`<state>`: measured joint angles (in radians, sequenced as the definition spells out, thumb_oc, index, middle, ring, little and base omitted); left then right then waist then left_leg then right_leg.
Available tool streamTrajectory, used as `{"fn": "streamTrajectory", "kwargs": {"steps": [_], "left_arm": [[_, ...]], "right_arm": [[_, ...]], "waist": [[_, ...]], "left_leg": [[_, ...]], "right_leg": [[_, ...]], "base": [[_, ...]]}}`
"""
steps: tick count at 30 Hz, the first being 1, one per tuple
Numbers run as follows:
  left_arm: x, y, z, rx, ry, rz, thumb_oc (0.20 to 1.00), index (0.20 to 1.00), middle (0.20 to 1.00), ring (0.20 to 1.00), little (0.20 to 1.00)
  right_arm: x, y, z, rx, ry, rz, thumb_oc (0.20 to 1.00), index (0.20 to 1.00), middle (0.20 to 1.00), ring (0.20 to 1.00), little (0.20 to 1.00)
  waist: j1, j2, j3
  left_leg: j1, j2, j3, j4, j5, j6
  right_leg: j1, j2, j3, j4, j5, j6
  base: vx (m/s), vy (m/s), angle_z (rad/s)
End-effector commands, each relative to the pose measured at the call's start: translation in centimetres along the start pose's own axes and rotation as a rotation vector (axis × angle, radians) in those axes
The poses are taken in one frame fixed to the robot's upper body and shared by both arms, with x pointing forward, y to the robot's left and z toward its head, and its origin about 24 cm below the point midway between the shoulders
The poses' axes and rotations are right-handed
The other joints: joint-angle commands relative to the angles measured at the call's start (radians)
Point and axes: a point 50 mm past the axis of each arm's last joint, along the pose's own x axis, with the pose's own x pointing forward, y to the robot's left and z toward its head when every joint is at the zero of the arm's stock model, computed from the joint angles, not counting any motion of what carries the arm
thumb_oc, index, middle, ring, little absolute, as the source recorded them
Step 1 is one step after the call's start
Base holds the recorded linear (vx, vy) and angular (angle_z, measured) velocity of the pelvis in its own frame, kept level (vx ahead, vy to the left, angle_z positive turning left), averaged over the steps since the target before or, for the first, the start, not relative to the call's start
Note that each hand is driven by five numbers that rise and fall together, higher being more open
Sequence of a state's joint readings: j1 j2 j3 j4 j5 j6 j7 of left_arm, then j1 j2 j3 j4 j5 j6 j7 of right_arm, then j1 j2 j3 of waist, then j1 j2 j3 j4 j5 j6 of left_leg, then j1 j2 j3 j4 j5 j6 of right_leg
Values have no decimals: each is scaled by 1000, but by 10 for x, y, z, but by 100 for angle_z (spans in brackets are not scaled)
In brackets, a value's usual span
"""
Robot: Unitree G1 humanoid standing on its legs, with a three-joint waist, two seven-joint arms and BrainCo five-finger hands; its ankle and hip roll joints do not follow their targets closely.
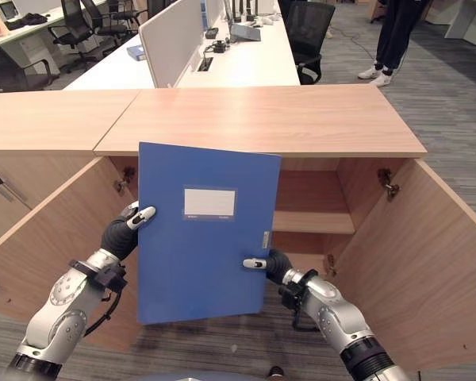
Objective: Put the empty folder in the office cabinet
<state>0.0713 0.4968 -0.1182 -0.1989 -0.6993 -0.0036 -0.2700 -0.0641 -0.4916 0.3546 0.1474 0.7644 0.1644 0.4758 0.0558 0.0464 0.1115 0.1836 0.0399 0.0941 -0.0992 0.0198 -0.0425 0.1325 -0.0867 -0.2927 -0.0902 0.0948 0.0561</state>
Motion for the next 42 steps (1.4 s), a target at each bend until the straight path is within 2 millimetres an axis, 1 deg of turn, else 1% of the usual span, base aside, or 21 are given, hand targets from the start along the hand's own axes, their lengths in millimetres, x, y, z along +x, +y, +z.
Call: {"fn": "streamTrajectory", "kwargs": {"steps": [1, 6, 17, 20, 22, 24, 25, 27, 33, 38, 42], "left_arm": [[13, -28, 17, 22, -71, -247, 200, 200, 200, 200, 200], [11, -24, 19, 31, -79, -231, 200, 200, 200, 200, 200], [9, -22, 18, 27, -80, -217, 200, 200, 200, 200, 200], [8, -20, 17, 23, -81, -205, 200, 200, 200, 200, 200], [8, -20, 18, 22, -82, -204, 200, 200, 200, 200, 200], [8, -19, 17, 18, -83, -195, 200, 200, 200, 200, 200], [8, -19, 17, 18, -83, -195, 200, 200, 200, 200, 200], [8, -17, 16, 15, -85, -173, 200, 200, 200, 200, 200], [10, -16, 16, 6, -96, -153, 200, 200, 200, 200, 200], [12, -15, 17, 3, -102, -143, 200, 200, 200, 200, 200], [13, -15, 17, 2, -106, -142, 200, 200, 200, 200, 200]], "right_arm": [[30, 29, 56, -119, -176, 178, 1000, 1000, 1000, 1000, 1000], [26, 20, 52, -120, -163, 132, 1000, 1000, 1000, 1000, 1000], [24, 12, 46, -110, -156, 80, 1000, 1000, 1000, 1000, 1000], [21, 3, 42, -97, -153, 25, 1000, 1000, 1000, 1000, 1000], [21, 1, 41, -93, -154, 12, 1000, 1000, 1000, 1000, 1000], [19, -7, 39, -90, -147, -43, 1000, 1000, 1000, 1000, 1000], [19, -7, 39, -90, -147, -43, 1000, 1000, 1000, 1000, 1000], [17, -16, 34, -62, -150, -116, 1000, 1000, 1000, 1000, 1000], [16, -24, 28, -32, -144, -175, 1000, 1000, 1000, 1000, 1000], [16, -27, 24, -18, -134, -195, 1000, 1000, 1000, 1000, 1000], [13, -35, 18, -13, -106, -246, 1000, 1000, 1000, 1000, 1000]], "waist": [[1, -43, -15], [2, -44, -16], [2, -43, -17], [2, -42, -19], [2, -42, -19], [2, -41, -20], [2, -41, -20], [1, -41, -20], [1, -41, -20], [2, -42, -20], [3, -42, -21]], "left_leg": [[-2, 56, -20, 12, -54, -72], [-3, 56, -23, 12, -55, -73], [-1, 53, -25, 12, -57, -70], [-1, 53, -28, 12, -58, -69], [-2, 53, -28, 12, -58, -69], [-2, 51, -29, 12, -60, -68], [-2, 51, -29, 12, -60, -68], [0, 50, -28, 12, -63, -67], [0, 47, -31, 12, -65, -64], [1, 46, -34, 12, -66, -63], [3, 45, -34, 12, -68, -63]], "right_leg": [[75, -77, 30, 17, -121, 107], [75, -77, 30, 17, -122, 106], [80, -77, 28, 16, -124, 105], [79, -76, 28, 15, -125, 105], [79, -76, 27, 15, -125, 105], [79, -76, 26, 15, -125, 105], [79, -76, 26, 15, -125, 105], [82, -77, 27, 14, -125, 105], [82, -78, 27, 15, -126, 105], [84, -77, 26, 16, -127, 105], [86, -77, 25, 16, -128, 106]], "base": [[0, 0, 0], [0, 0, 0], [0, 0, 0], [0, 0, 0], [0, 0, 0], [0, 0, 0], [21, 6, 4], [20, 4, 9], [3, 0, 3], [0, 0, 0], [0, 0, 0]]}}
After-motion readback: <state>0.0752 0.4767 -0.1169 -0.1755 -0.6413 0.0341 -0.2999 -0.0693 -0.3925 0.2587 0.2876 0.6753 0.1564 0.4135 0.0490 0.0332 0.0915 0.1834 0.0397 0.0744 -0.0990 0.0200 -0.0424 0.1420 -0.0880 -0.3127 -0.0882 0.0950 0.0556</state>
